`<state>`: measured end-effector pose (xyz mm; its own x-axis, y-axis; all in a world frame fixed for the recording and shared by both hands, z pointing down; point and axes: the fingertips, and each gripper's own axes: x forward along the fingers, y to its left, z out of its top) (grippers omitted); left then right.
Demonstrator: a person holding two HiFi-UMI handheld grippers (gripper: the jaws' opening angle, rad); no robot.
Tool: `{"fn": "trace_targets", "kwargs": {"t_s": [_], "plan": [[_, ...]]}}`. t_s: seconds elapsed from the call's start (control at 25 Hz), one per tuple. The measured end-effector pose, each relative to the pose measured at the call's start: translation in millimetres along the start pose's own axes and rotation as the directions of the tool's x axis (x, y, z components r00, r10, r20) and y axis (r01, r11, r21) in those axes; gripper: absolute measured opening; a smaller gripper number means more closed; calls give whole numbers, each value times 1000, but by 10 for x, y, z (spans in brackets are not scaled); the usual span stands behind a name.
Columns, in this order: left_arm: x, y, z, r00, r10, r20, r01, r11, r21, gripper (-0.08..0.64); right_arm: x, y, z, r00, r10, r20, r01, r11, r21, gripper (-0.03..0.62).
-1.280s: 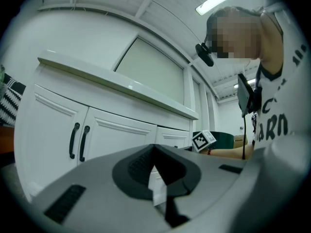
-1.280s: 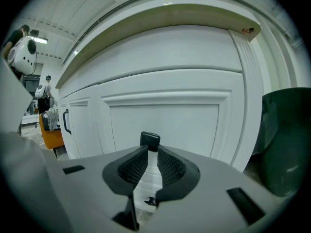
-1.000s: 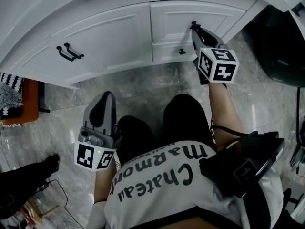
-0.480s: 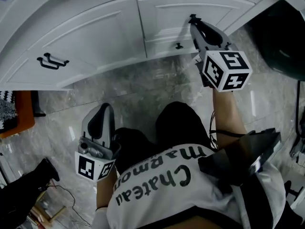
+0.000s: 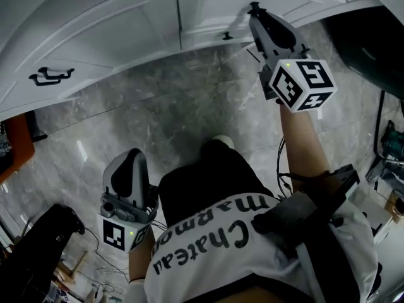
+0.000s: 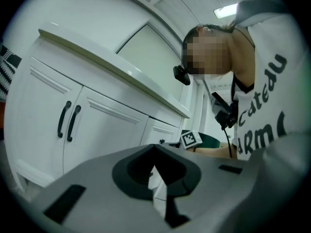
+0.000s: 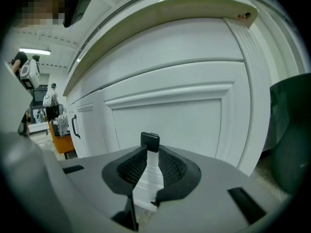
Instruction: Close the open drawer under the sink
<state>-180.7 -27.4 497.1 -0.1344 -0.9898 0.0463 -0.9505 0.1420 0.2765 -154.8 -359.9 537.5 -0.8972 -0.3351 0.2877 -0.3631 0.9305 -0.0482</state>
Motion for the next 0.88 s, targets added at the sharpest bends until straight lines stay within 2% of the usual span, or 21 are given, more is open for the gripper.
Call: {"fn": "trace_targets", "kwargs": {"t_s": [0.2, 0.36, 0.52, 0.72, 0.88], "plan": [[-163, -264, 577, 1000, -12, 15, 13, 997, -72, 8, -20, -2, -37, 1000, -3, -2, 3, 1000, 4, 80], [-285, -491, 964, 1000, -7, 14, 9, 988, -153, 8, 4, -8, -20, 995, -7, -100, 10, 1000, 29, 80], [-510, -665, 1225, 999, 23, -33, -28, 988, -151, 8, 17, 0, -33, 971, -5, -239, 14, 999, 39, 87], [-688, -748, 1696, 997, 67, -36, -71, 990, -120, 8, 2, -13, -43, 942, -40, -334, 50, 999, 22, 91], [-790, -838, 2086, 995, 98, -33, -101, 991, -87, 8, -282, 113, -112, 899, -36, -437, 59, 997, 39, 92]]}}
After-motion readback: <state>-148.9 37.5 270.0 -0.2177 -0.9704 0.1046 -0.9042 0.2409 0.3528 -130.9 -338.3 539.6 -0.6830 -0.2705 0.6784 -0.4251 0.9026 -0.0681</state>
